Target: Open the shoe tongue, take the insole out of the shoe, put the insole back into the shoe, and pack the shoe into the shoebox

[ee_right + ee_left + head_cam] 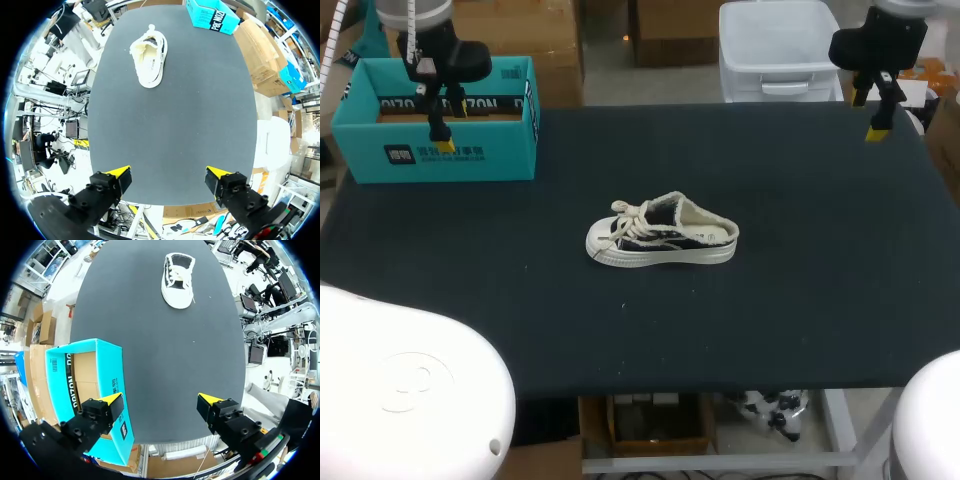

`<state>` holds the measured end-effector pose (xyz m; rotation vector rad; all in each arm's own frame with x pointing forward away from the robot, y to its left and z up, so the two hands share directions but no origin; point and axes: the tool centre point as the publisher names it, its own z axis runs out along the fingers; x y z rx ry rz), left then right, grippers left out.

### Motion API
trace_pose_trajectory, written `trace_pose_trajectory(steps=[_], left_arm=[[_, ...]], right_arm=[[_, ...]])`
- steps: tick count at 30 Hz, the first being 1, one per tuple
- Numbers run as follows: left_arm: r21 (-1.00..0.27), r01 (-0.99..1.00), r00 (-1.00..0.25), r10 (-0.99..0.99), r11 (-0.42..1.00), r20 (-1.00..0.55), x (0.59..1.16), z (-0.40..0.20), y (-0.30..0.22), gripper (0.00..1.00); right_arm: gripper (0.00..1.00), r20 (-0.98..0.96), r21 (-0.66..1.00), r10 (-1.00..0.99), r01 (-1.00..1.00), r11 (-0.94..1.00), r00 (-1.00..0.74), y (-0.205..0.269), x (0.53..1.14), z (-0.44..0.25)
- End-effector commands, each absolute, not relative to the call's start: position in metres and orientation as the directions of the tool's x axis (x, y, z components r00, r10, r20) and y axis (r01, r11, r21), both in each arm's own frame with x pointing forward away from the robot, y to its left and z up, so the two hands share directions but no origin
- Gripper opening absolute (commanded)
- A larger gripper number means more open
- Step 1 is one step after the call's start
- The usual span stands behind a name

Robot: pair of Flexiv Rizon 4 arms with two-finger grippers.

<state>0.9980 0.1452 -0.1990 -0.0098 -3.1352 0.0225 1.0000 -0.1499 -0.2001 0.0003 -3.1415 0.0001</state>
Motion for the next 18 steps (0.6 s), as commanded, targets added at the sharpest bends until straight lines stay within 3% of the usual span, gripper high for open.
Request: trace_pose_trajectory(steps=[1,10,18], left_arm=[[-0.018,-0.02,-1.0,-0.02,1.0,0.005,0.993,-0.191,0.142,1.0],[-0.028,-0.169,-0.984,-0.167,0.985,0.07,0.99,-0.193,0.126,1.0],[-0.019,-0.353,-0.934,-0.352,0.935,0.06,0.978,-0.204,0.1,1.0]], right_arm=[[1.0,-0.019,0.028,0.014,0.014,1.0,-1.0,-0.148,0.998,-0.201],[1.0,-0.033,0.083,0.062,0.059,0.995,-0.998,-0.128,0.982,-0.221],[1.0,-0.11,0.232,0.154,0.125,0.965,-0.982,-0.106,0.969,-0.238]])
